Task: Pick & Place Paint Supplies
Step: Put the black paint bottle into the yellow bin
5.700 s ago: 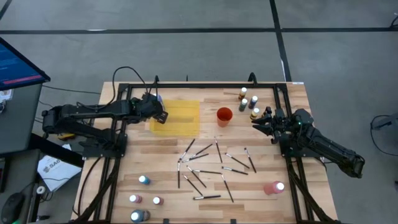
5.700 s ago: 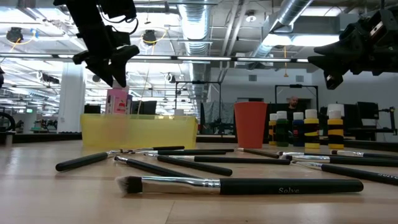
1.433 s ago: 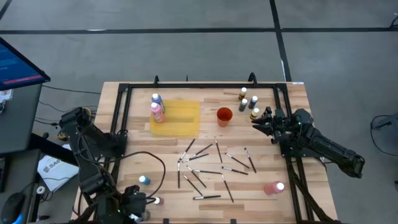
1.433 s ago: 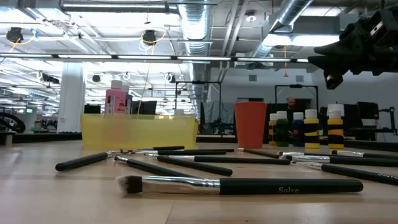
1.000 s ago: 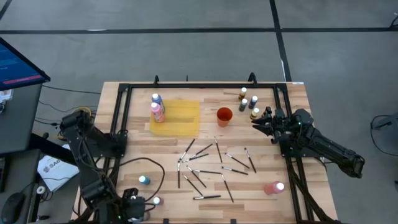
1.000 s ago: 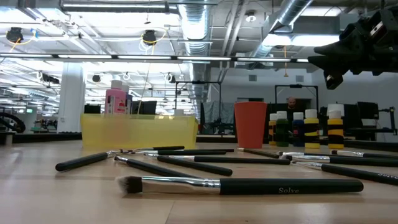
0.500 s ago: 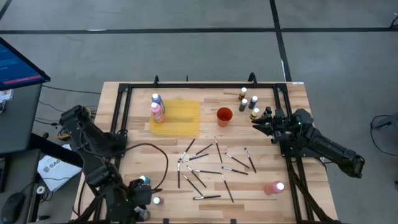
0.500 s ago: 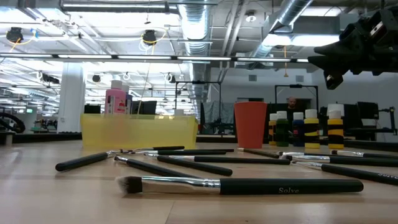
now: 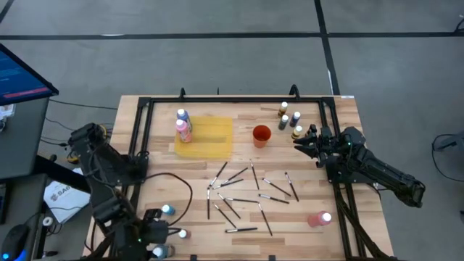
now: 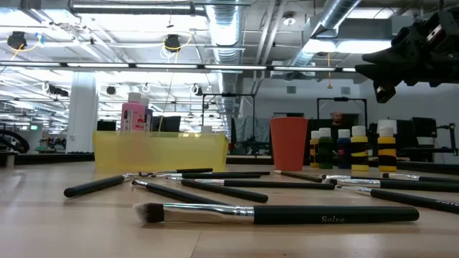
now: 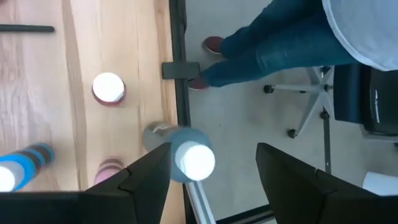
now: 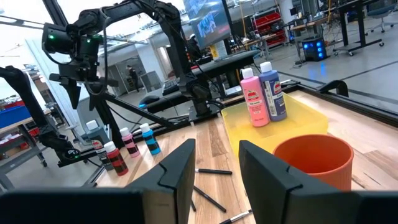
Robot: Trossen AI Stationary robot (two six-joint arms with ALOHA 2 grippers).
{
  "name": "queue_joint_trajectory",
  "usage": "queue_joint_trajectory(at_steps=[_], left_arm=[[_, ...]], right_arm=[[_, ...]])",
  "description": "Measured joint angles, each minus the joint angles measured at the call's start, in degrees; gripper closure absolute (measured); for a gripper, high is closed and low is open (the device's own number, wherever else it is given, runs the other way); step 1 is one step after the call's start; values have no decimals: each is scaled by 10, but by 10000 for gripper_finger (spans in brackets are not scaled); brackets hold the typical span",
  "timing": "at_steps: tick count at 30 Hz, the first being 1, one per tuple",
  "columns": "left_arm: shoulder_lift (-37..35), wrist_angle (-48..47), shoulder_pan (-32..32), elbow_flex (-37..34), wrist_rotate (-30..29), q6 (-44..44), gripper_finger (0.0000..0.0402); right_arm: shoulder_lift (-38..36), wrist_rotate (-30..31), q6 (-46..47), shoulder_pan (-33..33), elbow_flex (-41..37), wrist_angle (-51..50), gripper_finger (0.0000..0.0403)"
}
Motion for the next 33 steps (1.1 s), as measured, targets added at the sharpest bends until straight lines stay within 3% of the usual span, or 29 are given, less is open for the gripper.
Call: queue_joint_trajectory(at_steps=[9,20,33], left_arm=[[15,-1,-23,0,-64,0,174],[71,-1,-23,-1,-18,-4,174],[73,1,-36,-1,-38,-6,207]], right_arm=[[0,0,0,0,0,0,283],[0,0,0,0,0,0,283],[0,0,0,0,0,0,283]])
